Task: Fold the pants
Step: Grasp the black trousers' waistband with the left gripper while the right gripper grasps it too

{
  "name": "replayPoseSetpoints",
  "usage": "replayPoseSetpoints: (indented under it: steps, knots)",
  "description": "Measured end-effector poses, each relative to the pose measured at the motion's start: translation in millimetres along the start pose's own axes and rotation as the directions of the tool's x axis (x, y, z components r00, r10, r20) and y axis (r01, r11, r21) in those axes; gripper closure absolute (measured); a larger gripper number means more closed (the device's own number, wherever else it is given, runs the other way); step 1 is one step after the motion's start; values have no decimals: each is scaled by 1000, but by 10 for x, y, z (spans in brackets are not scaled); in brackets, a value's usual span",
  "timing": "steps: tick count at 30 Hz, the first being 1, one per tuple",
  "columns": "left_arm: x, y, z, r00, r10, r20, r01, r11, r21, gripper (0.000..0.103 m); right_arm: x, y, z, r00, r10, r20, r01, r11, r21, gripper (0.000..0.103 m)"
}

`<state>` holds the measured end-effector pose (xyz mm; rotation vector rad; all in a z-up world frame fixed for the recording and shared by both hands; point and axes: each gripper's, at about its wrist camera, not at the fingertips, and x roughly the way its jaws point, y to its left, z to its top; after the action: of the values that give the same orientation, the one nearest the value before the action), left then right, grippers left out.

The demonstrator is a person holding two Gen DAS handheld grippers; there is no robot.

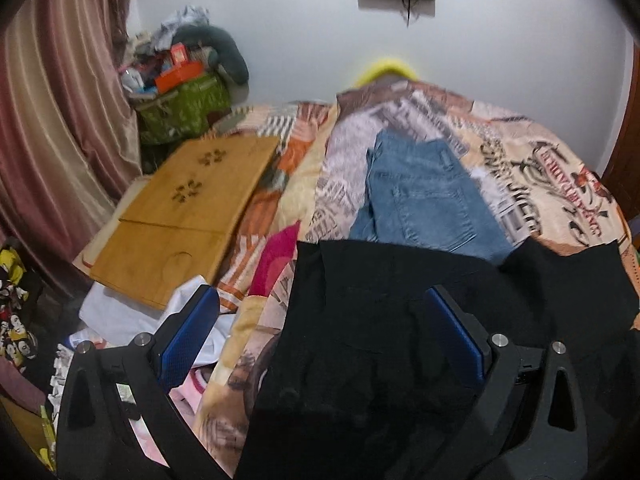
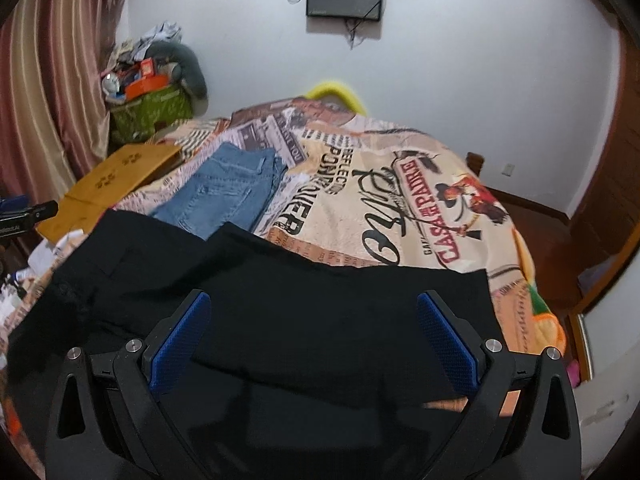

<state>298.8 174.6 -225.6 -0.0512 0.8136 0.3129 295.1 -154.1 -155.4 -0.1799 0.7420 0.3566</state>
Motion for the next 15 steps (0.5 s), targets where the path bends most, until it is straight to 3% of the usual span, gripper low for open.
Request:
replayPoseSetpoints:
  steps: [3, 5, 10, 11, 14, 15]
  knots:
    - [290, 44, 41, 999, -13, -47, 13, 1000, 5, 5, 267, -66, 88, 997, 23, -68, -24, 1000, -15, 2]
    - [475, 53, 62, 995, -26, -99, 28, 1000, 12, 18, 436, -104, 139, 993, 53, -104, -54, 998, -7, 2]
    - [898, 95, 113, 981, -69, -180, 67, 998, -18, 22, 791, -90, 227, 983, 100, -152, -107, 994, -36, 3]
    - [969, 98, 124, 979, -69, -192, 67, 998, -20, 23, 845, -76, 236, 982, 106, -159, -114, 992, -44, 7]
    - [1232, 93, 162, 962, -93, -255, 84, 995, -45, 31, 1069, -78, 321, 967, 163, -193, -178, 982, -62, 12]
    - [1351, 91, 171, 946, -124, -301, 109, 992, -65, 31, 1139, -59, 347, 962, 180, -207, -197, 978, -67, 12]
